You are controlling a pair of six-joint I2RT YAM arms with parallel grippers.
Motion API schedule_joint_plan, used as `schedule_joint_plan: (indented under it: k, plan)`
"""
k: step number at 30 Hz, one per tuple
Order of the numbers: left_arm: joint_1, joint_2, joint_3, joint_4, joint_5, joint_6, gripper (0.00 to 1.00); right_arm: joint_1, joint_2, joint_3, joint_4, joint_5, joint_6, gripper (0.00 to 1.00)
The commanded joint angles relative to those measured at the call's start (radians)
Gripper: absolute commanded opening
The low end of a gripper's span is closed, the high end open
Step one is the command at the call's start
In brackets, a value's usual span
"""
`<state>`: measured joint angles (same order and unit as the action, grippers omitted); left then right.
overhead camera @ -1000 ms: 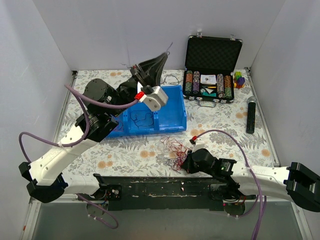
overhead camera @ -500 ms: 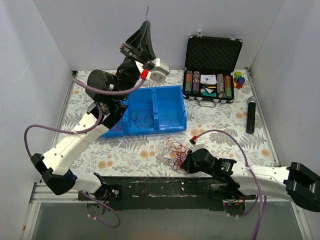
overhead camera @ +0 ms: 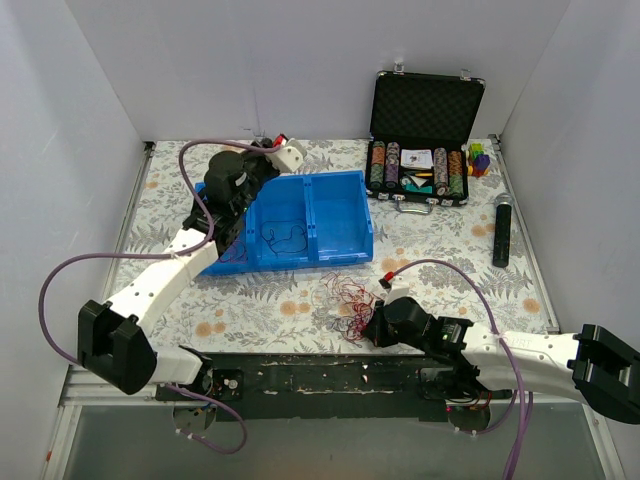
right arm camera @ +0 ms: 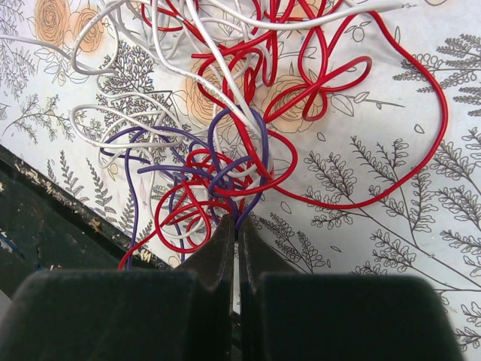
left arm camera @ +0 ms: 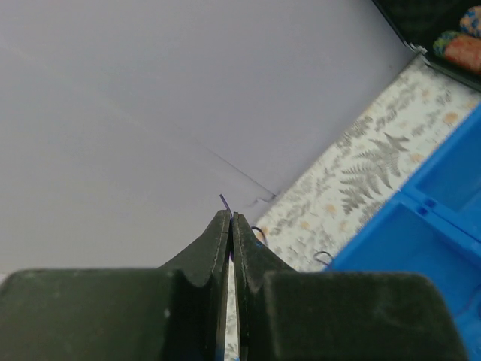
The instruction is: Untangle the cables
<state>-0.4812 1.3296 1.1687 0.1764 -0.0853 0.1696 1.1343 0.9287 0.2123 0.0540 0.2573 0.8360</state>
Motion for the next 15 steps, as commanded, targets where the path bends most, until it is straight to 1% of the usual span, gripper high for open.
schedule_joint_plan:
  k: [1,8,12,15]
  plan:
    - [0.004,-0.041,-0.047,0.018,0.039,-0.070,0.00,0.004,0.007,-0.036,-0.109,-0.004,-0.009,0.01]
    - [0.004,-0.026,-0.092,0.061,0.068,-0.119,0.00,0.004,-0.001,-0.039,-0.112,-0.007,-0.005,0.01]
    - [0.004,-0.029,-0.092,0.162,0.053,-0.119,0.00,0.004,-0.002,-0.042,-0.108,-0.009,-0.003,0.01]
    - [0.004,-0.044,-0.084,0.211,0.071,-0.122,0.00,0.004,0.005,-0.037,-0.108,-0.009,-0.006,0.01]
